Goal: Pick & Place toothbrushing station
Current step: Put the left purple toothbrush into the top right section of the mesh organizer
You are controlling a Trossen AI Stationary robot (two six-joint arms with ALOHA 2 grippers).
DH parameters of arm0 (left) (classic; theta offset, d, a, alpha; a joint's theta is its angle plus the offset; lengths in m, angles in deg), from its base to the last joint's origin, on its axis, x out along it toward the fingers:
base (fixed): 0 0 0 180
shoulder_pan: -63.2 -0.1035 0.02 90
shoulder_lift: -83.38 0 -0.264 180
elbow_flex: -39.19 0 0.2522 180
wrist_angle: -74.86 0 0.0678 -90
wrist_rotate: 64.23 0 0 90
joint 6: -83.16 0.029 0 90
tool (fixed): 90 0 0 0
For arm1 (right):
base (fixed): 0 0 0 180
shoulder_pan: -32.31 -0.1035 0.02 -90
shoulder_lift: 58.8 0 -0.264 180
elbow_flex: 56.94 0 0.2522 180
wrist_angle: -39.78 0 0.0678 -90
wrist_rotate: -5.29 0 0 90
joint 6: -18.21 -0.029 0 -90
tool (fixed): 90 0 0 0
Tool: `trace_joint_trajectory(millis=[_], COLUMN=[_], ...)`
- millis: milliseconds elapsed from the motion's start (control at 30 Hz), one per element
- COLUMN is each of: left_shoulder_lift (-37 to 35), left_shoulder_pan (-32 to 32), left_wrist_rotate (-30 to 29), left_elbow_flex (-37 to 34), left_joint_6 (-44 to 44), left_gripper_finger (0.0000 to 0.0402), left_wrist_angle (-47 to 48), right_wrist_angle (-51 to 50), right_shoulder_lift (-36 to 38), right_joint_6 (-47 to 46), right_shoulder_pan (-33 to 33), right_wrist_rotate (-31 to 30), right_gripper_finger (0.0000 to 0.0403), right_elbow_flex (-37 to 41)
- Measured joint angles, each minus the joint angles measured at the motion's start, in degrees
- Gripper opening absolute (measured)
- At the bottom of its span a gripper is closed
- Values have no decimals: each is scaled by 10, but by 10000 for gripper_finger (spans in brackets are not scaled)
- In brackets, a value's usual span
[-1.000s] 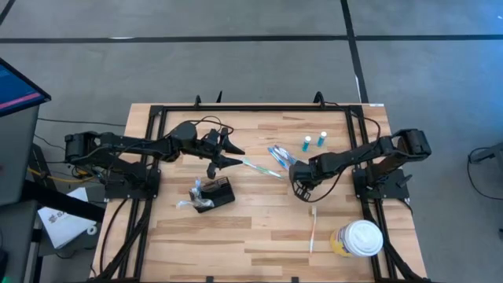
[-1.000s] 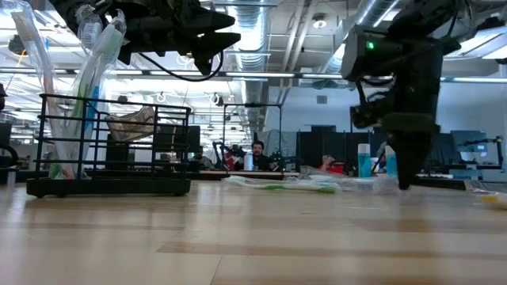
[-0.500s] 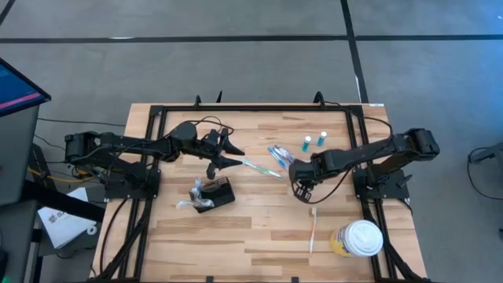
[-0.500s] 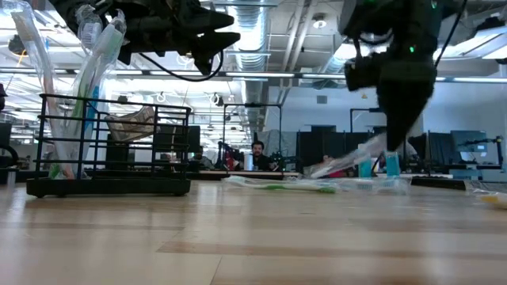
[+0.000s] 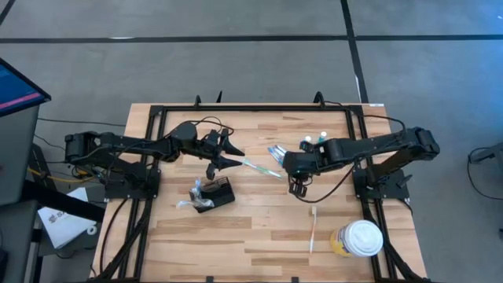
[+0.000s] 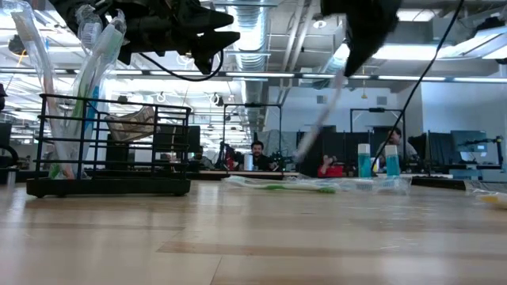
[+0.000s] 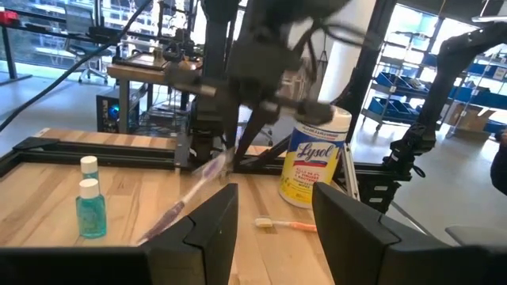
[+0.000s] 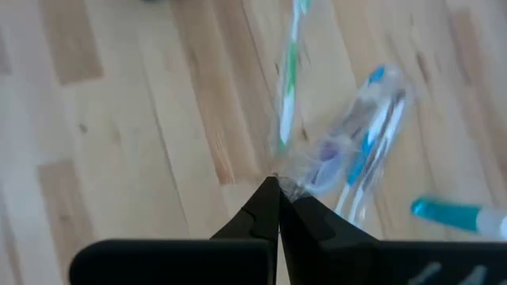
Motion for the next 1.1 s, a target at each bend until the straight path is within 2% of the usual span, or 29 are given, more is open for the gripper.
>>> trace_joint_trajectory(millis=[467, 633, 833, 1100], left_shoulder_lift=[0, 0, 0, 0], left_shoulder_pan=[0, 6, 8, 16], left_wrist_rotate=[0, -3, -6, -7], left_elbow_flex=[0, 0, 0, 0], left_joint_6=[17, 34, 49, 80], left_gripper_finger=[158, 158, 158, 158], left_wrist_angle=[0, -1, -2, -3], right_wrist_angle=[16, 41, 77, 121], right_shoulder_lift=[-4, -4, -4, -4], right_joint_6=[61, 73, 76, 95], right_shoulder_pan=[1, 1, -4, -18], right_wrist_rotate=[2, 11, 49, 61], right_gripper_finger=[0, 0, 0, 0], right_elbow_flex=[-129, -139, -142, -142])
